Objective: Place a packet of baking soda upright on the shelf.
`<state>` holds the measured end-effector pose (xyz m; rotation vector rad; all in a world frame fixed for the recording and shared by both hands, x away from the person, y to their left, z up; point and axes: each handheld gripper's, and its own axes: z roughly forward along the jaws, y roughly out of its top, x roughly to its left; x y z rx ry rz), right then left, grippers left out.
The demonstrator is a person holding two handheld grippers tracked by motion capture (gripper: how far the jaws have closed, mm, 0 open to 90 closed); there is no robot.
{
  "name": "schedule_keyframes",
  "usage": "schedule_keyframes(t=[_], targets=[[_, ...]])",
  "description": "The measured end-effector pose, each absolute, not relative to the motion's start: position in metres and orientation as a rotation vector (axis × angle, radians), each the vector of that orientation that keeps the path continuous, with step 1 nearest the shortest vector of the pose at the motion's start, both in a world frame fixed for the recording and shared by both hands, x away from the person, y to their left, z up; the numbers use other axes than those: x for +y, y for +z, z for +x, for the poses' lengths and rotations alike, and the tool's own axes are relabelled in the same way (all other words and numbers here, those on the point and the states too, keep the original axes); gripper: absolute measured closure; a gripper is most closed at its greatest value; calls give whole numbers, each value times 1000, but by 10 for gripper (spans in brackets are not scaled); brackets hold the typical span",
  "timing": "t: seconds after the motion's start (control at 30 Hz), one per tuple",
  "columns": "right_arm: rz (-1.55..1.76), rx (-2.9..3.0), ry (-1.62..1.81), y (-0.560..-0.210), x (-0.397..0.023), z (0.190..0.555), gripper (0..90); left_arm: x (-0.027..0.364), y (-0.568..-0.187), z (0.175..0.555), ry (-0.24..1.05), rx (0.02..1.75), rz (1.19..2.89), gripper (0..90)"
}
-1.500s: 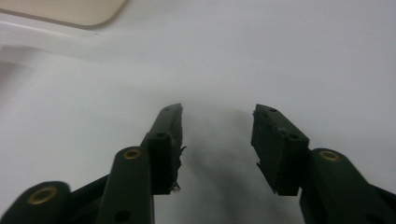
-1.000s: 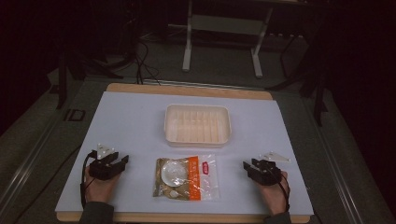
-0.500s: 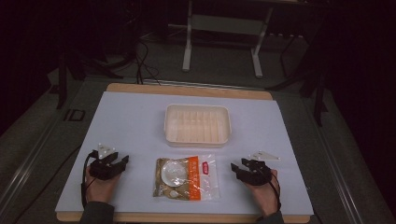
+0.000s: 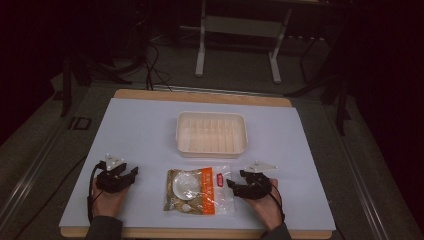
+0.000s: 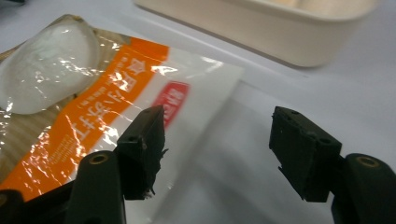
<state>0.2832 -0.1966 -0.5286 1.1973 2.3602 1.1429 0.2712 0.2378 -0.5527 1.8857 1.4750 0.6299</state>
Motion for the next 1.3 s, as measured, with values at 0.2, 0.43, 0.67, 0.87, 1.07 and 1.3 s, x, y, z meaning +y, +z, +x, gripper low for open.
schedule_keyframes(t=[0.2, 0.43, 0.67, 0.87, 1.07, 1.3], targets=[[1174, 2397, 1135, -538, -185, 284, 346, 238, -553, 271, 630, 1476, 1883, 511], [1168, 2431, 1125, -544, -180, 282, 346, 238, -553, 271, 630, 1477, 1884, 507], [1143, 2457, 1131, -547, -176, 281, 343, 239, -553, 271, 627, 1481, 1875, 502], [1147, 2467, 1155, -548, -175, 280, 348, 239, -553, 271, 627, 1483, 1874, 499], [1132, 2498, 1177, -547, -172, 278, 398, 239, -552, 271, 626, 1485, 1870, 498], [1173, 2510, 1205, -544, -168, 276, 524, 239, -552, 271, 626, 1485, 1863, 495]])
